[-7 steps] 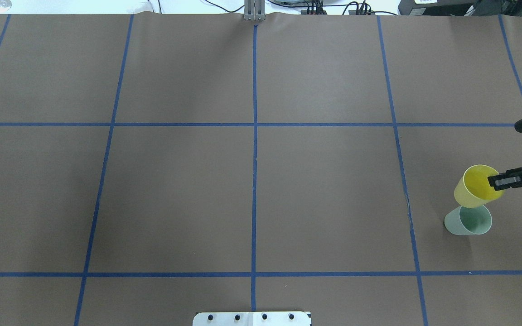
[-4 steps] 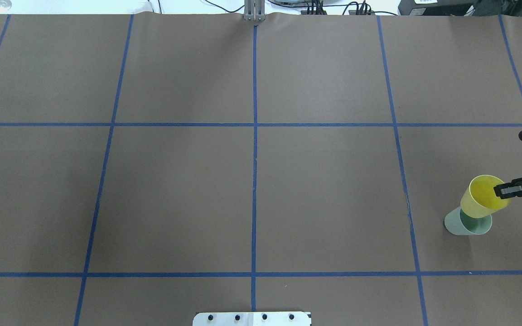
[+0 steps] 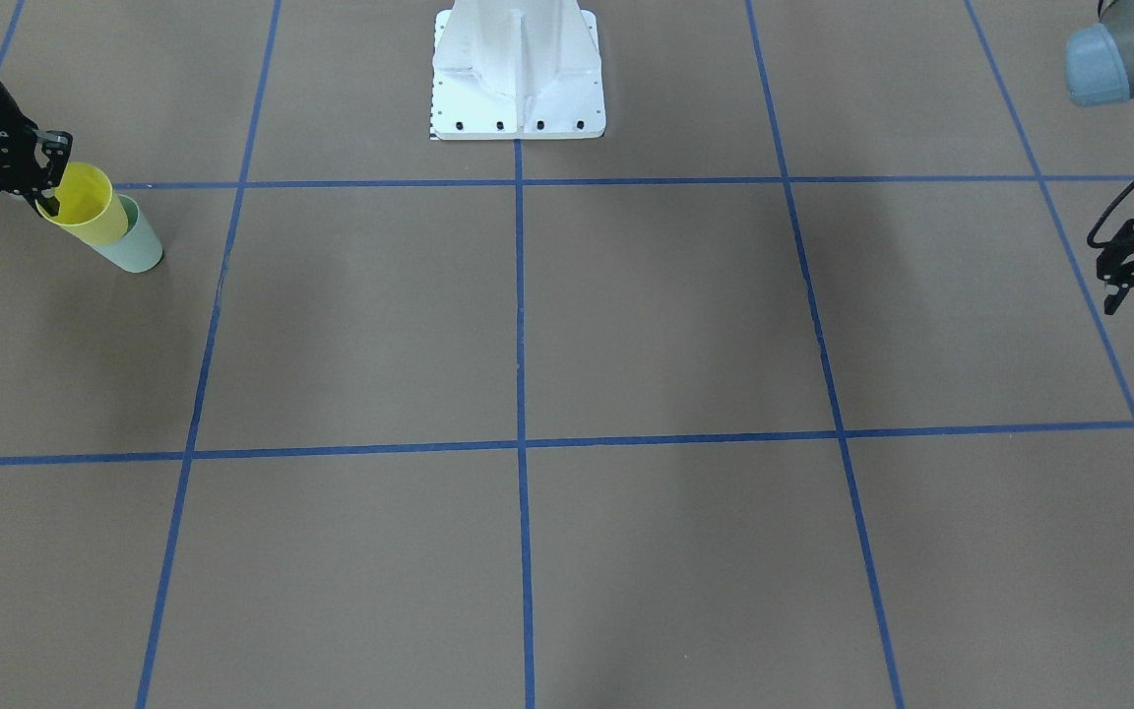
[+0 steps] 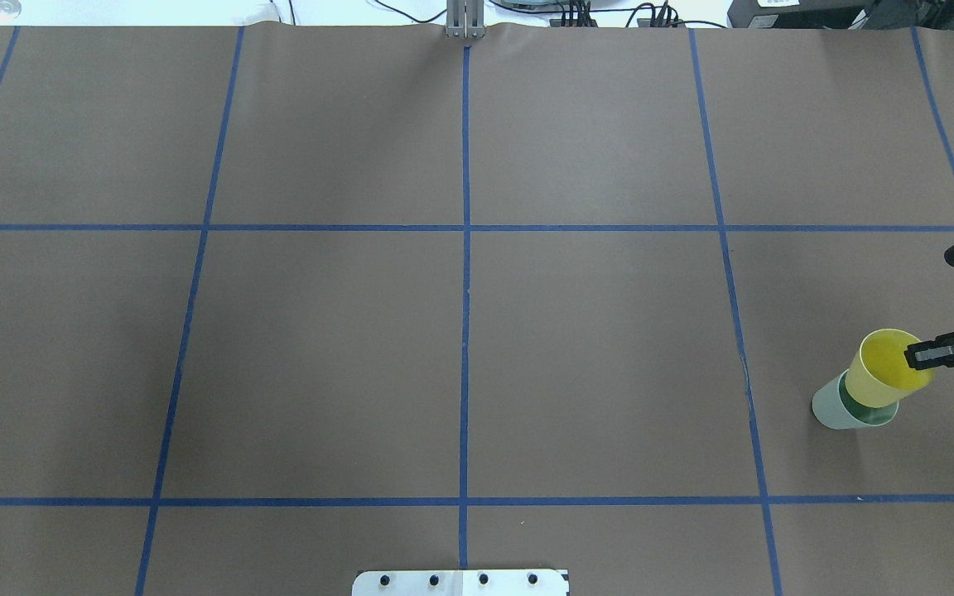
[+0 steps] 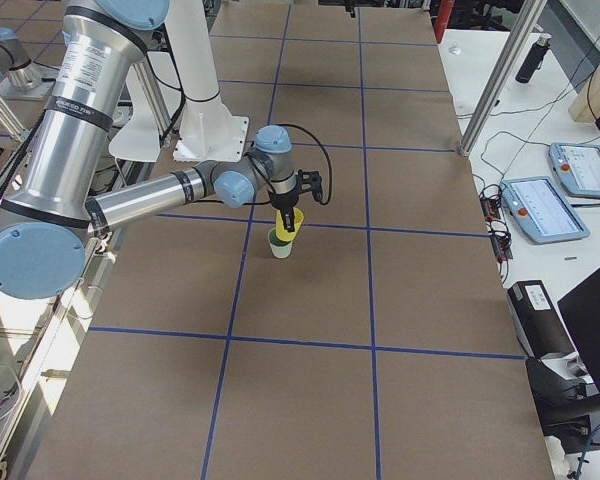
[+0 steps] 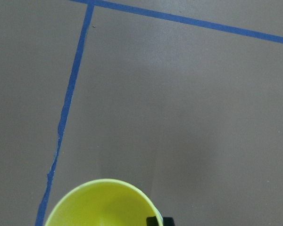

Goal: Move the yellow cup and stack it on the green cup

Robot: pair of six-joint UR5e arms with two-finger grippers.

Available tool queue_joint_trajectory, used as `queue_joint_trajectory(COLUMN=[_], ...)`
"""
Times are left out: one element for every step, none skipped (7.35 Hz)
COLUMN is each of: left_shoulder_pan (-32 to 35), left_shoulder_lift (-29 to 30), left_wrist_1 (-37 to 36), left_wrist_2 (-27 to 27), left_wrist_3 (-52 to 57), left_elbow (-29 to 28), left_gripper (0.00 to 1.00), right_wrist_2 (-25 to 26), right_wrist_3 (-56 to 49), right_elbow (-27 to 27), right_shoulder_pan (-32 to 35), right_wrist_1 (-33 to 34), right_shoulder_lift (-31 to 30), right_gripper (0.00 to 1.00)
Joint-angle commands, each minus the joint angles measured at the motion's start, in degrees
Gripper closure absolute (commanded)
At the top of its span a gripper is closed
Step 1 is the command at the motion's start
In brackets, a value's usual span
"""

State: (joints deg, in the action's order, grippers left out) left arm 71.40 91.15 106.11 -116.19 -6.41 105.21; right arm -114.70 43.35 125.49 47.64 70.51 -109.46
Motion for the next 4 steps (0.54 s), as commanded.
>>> queue_joint_trajectory(left_shoulder_pan=[0.23,0.23,0.23,0.32], left_shoulder_lift=[0.08,0.08,0.08,0.08], left_wrist_1=[-0.03,-0.03,-0.03,0.06], left_wrist_2=[0.0,0.0,0.0,0.0], left_wrist_3=[0.0,0.0,0.0,0.0], left_elbow=[-0.09,-0.09,-0.18,-0.35], left_gripper=[0.0,0.0,0.0,0.0], right_wrist_2=[-1.14,-1.4,-2.19,-2.28], right_wrist_3=[0.07,0.33,0.51,0.42], right_elbow=[-0.51,-0.51,-0.68,-0.69], right_shoulder_pan=[-0.09,-0.27,-0.27,-0.36], right_wrist_1=[0.16,0.16,0.24,0.16], right_shoulder_lift=[0.03,0.21,0.47,0.47], right_gripper=[1.0,1.0,0.64,0.01])
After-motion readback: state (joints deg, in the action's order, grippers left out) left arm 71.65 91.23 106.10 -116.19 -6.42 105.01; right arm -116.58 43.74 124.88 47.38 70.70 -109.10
